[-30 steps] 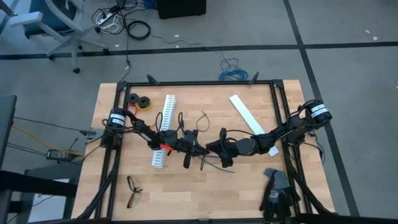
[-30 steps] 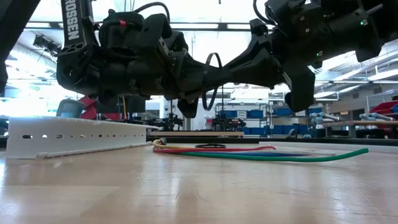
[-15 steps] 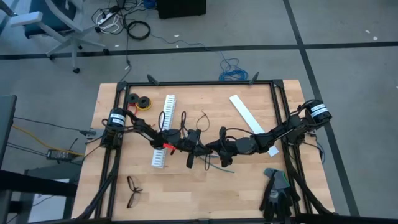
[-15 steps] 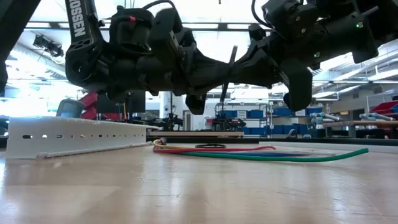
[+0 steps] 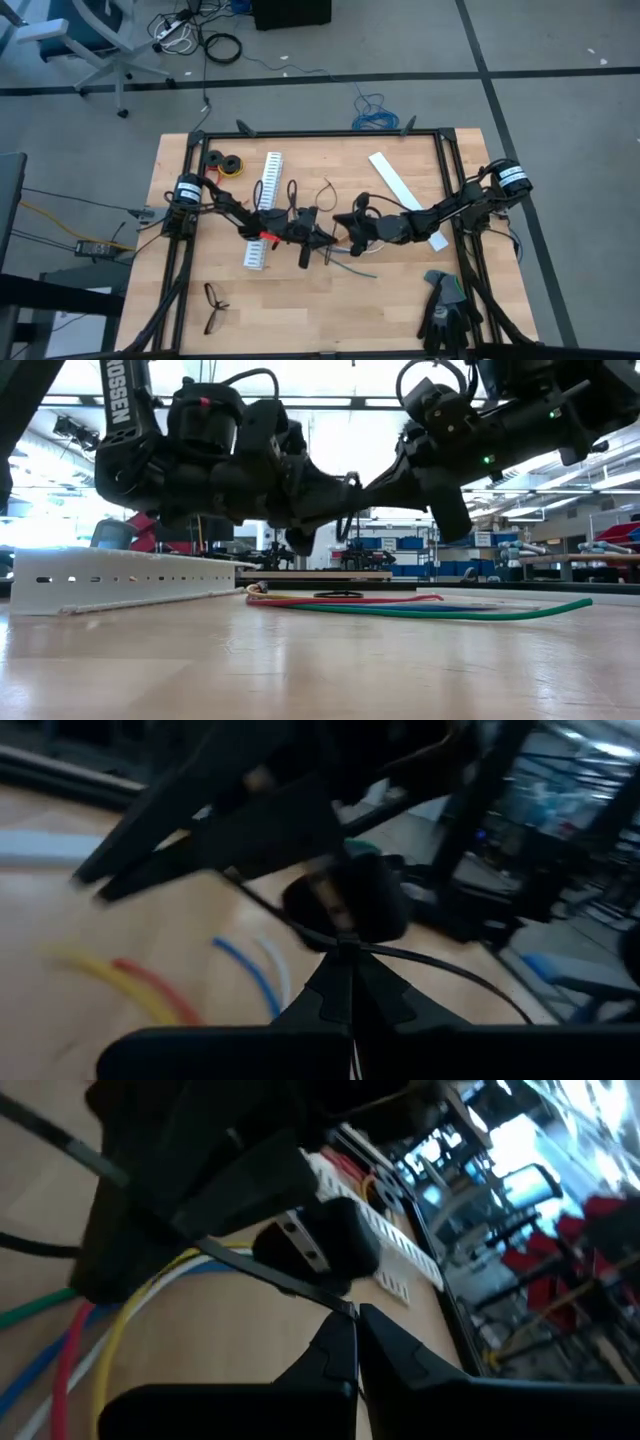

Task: Ziptie cables
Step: Insert the black zip tie into the lock head, then wrap the cable wires with the black zip tie

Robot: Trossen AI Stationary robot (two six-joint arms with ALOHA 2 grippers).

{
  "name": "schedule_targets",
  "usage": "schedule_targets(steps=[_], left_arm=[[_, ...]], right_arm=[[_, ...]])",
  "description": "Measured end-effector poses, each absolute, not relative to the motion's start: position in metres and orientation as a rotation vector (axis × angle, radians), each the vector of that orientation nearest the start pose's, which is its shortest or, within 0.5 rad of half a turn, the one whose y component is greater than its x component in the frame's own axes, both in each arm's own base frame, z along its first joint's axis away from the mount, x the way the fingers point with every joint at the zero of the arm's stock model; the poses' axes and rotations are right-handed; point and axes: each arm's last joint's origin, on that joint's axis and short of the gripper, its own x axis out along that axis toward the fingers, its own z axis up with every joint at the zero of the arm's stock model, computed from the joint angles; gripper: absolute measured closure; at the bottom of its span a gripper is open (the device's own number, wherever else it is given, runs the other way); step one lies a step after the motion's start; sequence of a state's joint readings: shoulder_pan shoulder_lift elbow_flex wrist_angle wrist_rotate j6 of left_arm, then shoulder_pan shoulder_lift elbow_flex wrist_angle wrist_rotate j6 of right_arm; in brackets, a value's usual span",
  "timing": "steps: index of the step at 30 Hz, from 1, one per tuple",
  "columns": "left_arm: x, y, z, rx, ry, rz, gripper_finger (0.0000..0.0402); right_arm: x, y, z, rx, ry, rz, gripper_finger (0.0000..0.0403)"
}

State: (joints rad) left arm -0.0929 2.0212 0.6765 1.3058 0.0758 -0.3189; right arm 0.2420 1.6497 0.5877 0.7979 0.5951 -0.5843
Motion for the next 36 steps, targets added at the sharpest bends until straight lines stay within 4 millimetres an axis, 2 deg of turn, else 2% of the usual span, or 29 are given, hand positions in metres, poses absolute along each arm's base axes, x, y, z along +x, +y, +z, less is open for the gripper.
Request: schedule_targets(steps=[7,17,20,24,29,36], left_arm=[[0.338,-0.030,0.108,-0.320,0.064,-0.019,0.0401],[0.338,-0.028,0.107,-0.316,0.063,0.027,0.0401],[0.337,-0.026,0.104,-0.334,0.078,0.097,0.0401],[0.336,-0.024,0.095,-0.367,0.155,0.168,0.0401],[0.335,-0.024,0.090,-0.375,0.201,0.200,0.0401],[0.334,-0.014,0.096,-0.281,0.233,0.244,0.0401]], right_arm=[[0.294,0.052,0.150,-0.631,0.419,-0.323,0.0383],[0.291,0.043,0.141,-0.553,0.505,-0.374,0.0323],[0.290,0.037,0.141,-0.565,0.531,-0.463,0.0319],[0.285,0.033,0.139,-0.552,0.577,-0.488,0.0323],[0.263,0.025,0.139,-0.471,0.572,-0.516,0.0326],[0.220,0.014,0.145,-0.236,0.462,-0.459,0.0326]])
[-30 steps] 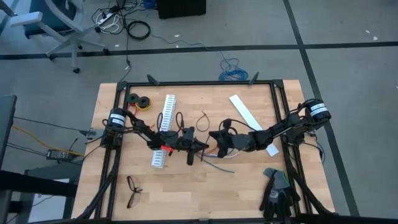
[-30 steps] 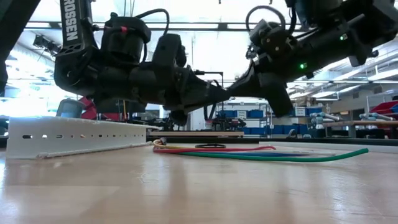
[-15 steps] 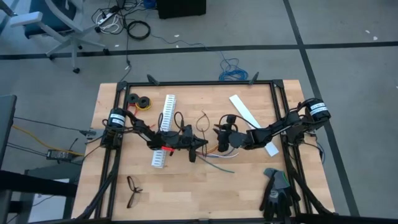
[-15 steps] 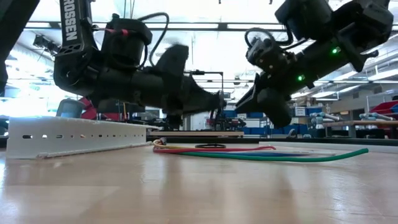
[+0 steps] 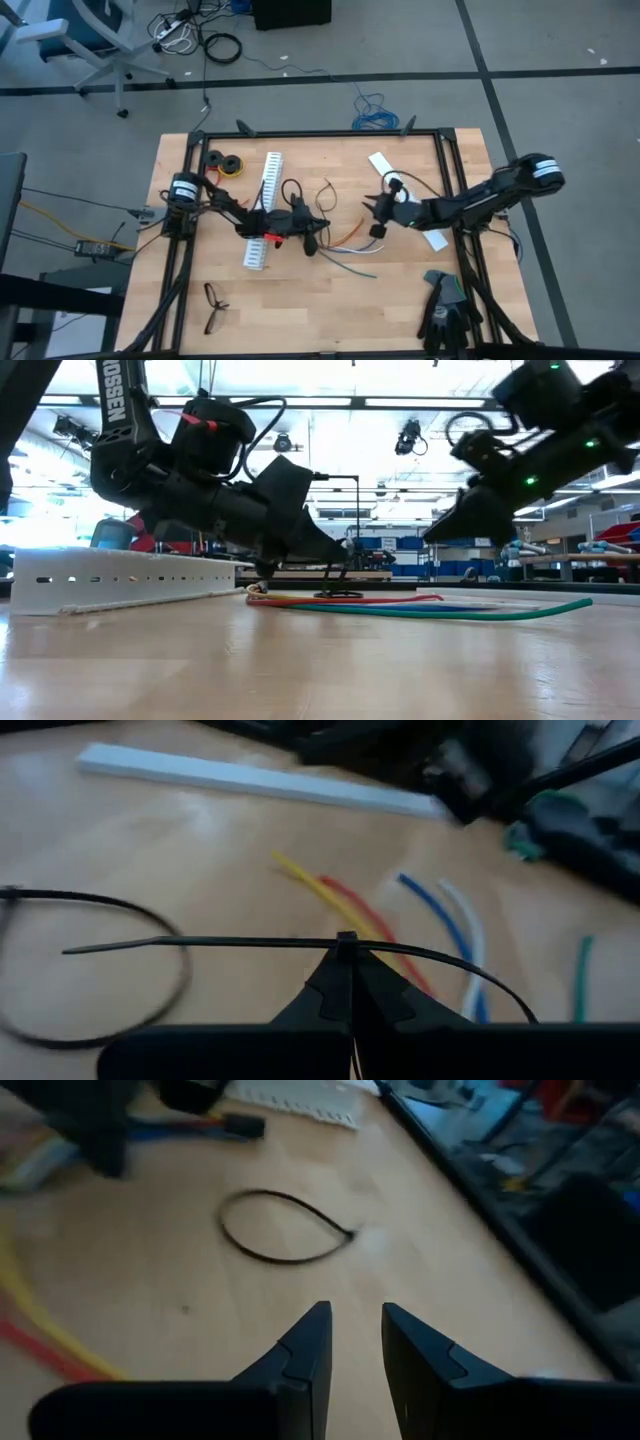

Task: Ziptie cables
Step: Wrap the cable wires with the black zip tie

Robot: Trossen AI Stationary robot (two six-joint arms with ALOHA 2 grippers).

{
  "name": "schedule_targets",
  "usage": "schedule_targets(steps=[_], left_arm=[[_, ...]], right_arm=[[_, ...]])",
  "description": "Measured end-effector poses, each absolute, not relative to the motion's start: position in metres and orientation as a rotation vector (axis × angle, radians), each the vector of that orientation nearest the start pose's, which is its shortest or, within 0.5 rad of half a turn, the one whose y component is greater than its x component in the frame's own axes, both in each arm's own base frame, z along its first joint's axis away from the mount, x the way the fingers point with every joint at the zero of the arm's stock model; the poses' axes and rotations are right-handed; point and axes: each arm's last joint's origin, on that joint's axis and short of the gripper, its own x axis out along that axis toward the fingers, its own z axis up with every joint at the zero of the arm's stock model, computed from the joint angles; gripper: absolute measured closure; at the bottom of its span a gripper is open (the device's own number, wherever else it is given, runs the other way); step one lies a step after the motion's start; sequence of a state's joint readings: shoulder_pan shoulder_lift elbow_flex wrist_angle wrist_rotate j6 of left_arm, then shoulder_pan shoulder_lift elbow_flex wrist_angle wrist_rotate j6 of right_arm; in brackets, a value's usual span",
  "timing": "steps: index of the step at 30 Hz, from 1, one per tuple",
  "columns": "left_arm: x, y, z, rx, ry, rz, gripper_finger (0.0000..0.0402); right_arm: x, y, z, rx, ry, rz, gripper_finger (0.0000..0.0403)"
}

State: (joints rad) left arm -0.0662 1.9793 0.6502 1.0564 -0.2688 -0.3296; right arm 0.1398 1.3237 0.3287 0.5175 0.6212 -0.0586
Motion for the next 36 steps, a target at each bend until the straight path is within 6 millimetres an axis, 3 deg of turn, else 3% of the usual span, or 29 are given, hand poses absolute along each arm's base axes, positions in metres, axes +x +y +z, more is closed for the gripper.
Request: schedule_targets(steps=[5,11,20,27,36], left_arm=[[0.327,0.004,0.111,-0.218,0.360,0.310,0.0401],[0.314,0.021,0.133,-0.133,0.508,0.359,0.0401],[0.298,0.025,0.129,-0.089,0.702,0.417,0.0401],[0.299,0.018,0.130,-0.039,0.703,0.455,0.0401],[0.303,0.019,0.148,0.050,0.692,0.430,0.0401]], right_arm=[[0.202,0.013,0.149,-0.086,0.391,-0.357,0.0327],[0.199,0.013,0.150,0.017,0.364,-0.323,0.0327],[0.206,0.015,0.145,0.203,0.332,-0.302,0.0328],[0.234,0.018,0.148,0.276,0.375,-0.137,0.0328],[0.270,0.020,0.144,0.264,0.391,-0.139,0.0328]])
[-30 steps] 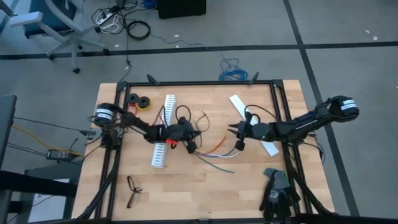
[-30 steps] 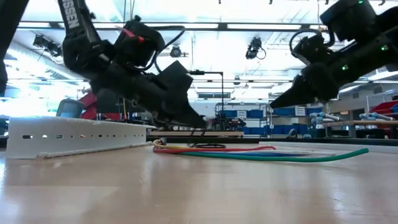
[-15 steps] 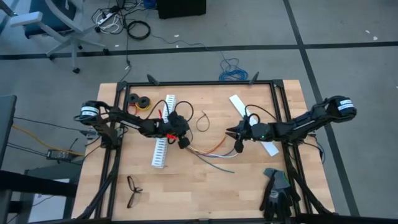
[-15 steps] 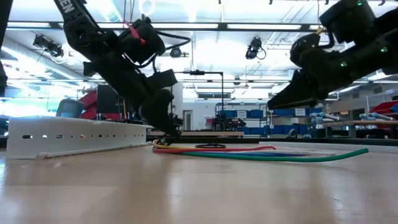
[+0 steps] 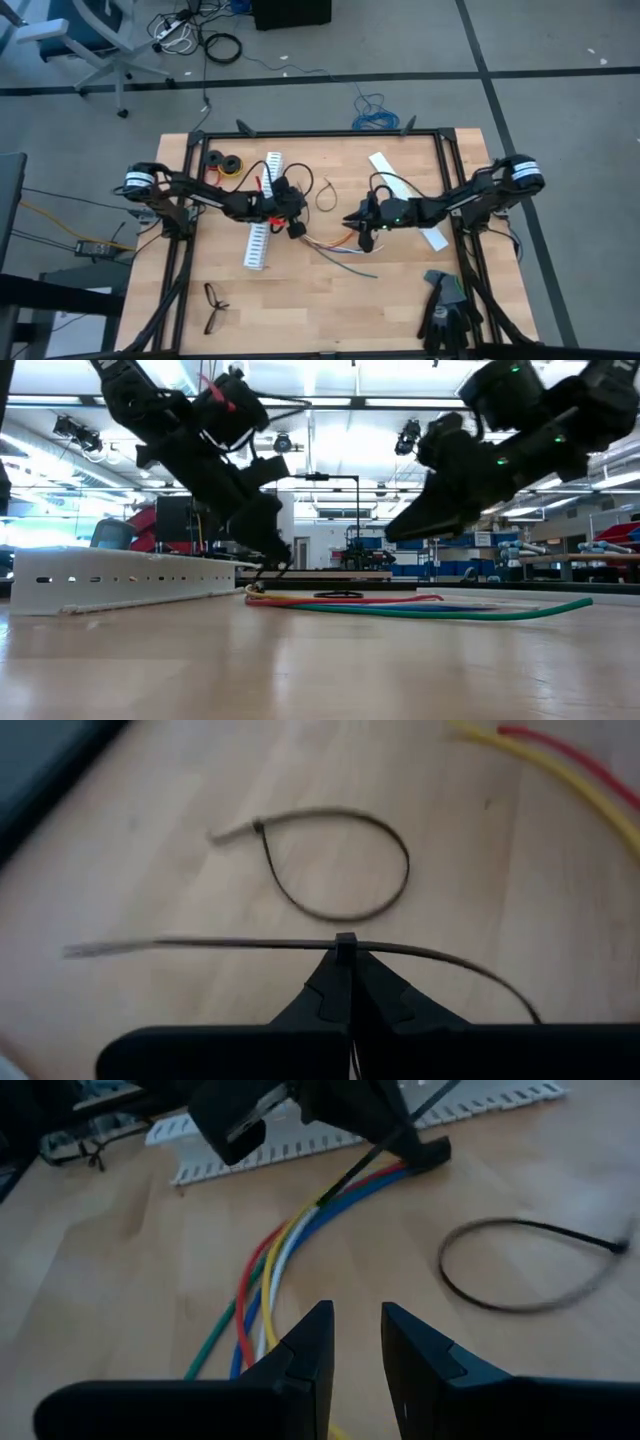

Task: Ziptie cables
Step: Wrap the cable wires with the black zip tie

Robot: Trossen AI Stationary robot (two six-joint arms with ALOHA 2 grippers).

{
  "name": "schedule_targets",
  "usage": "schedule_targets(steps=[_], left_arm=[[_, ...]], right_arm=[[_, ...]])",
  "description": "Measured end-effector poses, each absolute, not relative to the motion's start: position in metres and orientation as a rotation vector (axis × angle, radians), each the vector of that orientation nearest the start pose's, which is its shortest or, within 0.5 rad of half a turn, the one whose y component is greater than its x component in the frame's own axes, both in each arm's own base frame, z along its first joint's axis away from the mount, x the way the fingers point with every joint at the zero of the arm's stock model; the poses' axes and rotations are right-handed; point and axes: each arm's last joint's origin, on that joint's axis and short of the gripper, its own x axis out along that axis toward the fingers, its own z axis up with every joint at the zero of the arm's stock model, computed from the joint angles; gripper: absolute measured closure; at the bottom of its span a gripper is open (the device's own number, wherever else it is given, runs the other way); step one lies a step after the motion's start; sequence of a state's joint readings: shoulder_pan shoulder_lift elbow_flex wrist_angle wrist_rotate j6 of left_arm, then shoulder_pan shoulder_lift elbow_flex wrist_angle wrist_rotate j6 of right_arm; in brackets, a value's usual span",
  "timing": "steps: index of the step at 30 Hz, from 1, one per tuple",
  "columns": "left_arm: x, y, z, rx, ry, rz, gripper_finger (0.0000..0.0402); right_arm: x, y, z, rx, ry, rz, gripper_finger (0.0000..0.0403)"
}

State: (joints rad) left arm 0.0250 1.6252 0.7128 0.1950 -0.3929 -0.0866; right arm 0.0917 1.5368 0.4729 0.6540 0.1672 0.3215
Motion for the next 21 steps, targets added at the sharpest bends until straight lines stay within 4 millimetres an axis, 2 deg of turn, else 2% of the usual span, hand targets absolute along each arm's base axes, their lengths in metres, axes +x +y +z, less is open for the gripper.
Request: schedule_targets(steps=[3,8,16,21], left_arm=[[0.298,0.019,0.160,0.078,0.656,0.435,0.0401],[0.276,0.020,0.168,0.091,0.596,0.436,0.0401],[0.228,0.019,0.154,0.045,0.424,0.442,0.0401],[0.215,0.018,0.154,0.032,0.367,0.428,0.0401]], right_arm=[[0.287,0.021,0.140,0.262,0.404,-0.141,0.0328],[0.321,0.021,0.137,0.230,0.408,-0.143,0.0328],[0.373,0.006,0.147,0.203,0.398,-0.201,0.0328],[0.408,-0.009,0.154,0.196,0.508,-0.262,0.0327]])
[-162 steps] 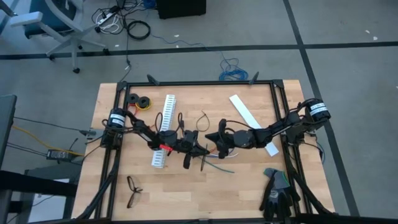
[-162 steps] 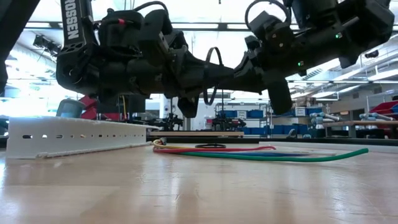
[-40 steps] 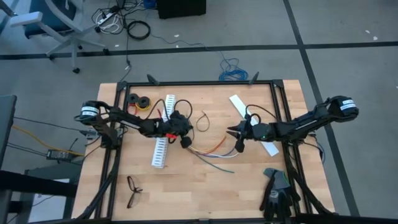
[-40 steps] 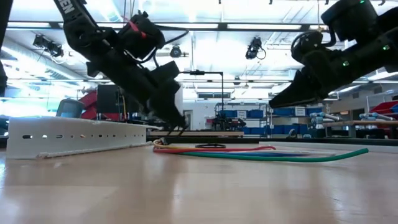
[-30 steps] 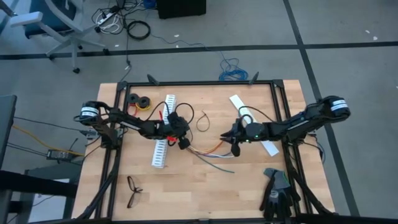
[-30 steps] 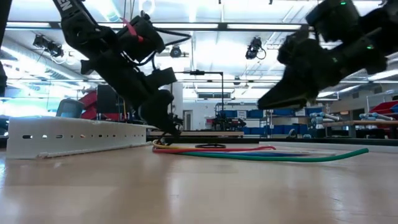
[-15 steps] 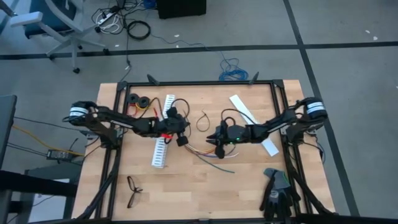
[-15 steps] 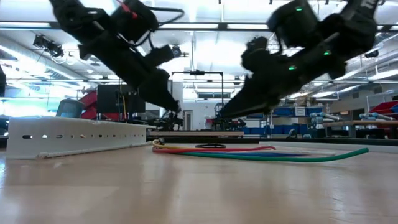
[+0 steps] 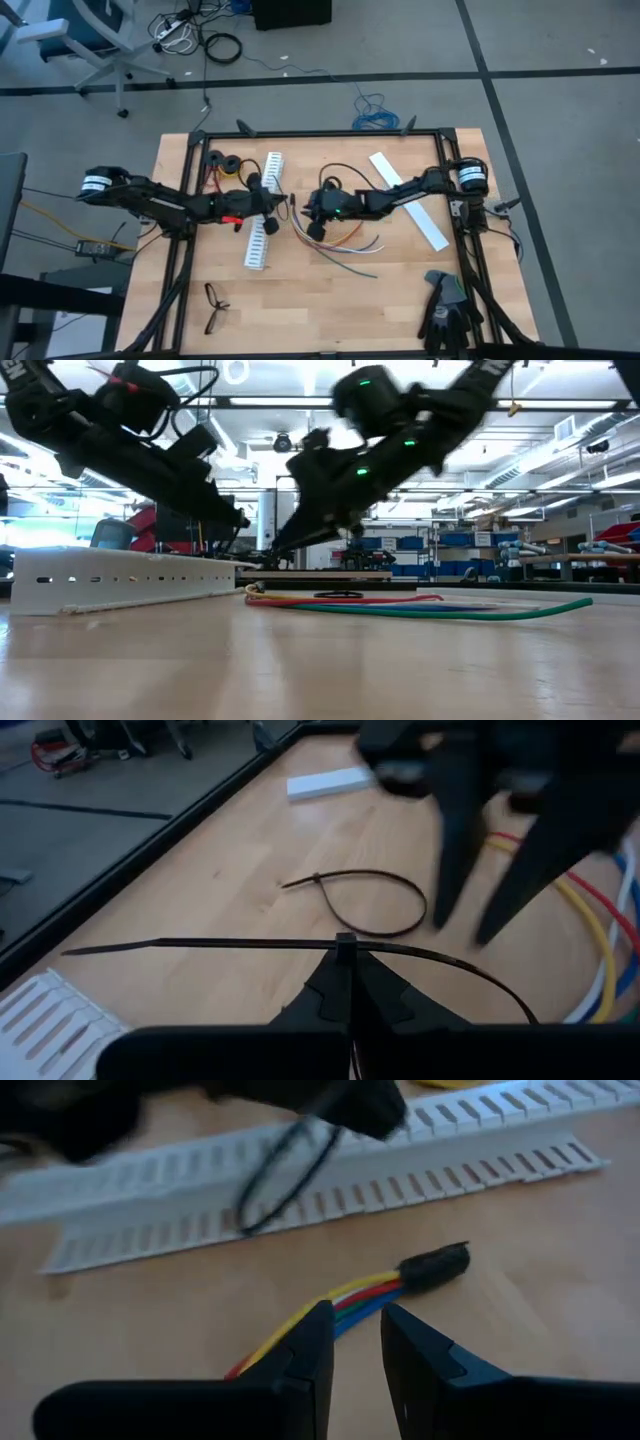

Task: Ziptie cables
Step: Wrap the cable wires with the black zip tie

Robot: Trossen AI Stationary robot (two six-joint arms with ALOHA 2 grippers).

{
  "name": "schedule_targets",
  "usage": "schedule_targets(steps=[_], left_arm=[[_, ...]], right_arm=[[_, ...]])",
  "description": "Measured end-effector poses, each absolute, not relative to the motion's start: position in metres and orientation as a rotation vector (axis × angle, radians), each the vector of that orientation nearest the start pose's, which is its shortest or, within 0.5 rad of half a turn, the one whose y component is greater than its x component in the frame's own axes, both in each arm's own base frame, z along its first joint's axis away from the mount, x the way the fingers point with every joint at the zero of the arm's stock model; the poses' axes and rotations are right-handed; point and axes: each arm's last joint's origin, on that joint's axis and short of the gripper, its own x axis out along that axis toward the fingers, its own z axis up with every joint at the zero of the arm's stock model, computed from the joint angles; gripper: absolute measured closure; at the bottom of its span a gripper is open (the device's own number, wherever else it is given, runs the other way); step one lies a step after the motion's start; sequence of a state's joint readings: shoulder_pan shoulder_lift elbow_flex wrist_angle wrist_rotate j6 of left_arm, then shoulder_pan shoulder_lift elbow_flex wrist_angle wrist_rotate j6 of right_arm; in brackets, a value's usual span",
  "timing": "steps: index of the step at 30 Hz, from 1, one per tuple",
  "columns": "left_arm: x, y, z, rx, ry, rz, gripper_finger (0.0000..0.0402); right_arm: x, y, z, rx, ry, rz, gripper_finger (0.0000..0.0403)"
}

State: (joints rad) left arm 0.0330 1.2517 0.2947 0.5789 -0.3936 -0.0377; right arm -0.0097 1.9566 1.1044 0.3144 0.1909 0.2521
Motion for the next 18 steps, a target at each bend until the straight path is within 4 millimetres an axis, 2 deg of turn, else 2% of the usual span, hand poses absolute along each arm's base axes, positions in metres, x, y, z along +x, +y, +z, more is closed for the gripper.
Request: schedule_targets(steps=[6,9,12,18], left_arm=[[0.206,0.018,0.157,0.054,0.345,0.418,0.0401],[0.197,0.017,0.158,0.049,0.314,0.418,0.0401],[0.187,0.017,0.157,0.029,0.292,0.421,0.0401],[0.178,0.016,0.158,0.006,0.257,0.388,0.0400]], right_arm=[[0.446,-0.028,0.156,0.240,0.564,-0.317,0.0311],[0.461,-0.033,0.150,0.244,0.618,-0.328,0.0300],[0.470,-0.035,0.144,0.259,0.685,-0.344,0.0289],[0.477,-0.035,0.142,0.273,0.752,-0.362,0.0277]])
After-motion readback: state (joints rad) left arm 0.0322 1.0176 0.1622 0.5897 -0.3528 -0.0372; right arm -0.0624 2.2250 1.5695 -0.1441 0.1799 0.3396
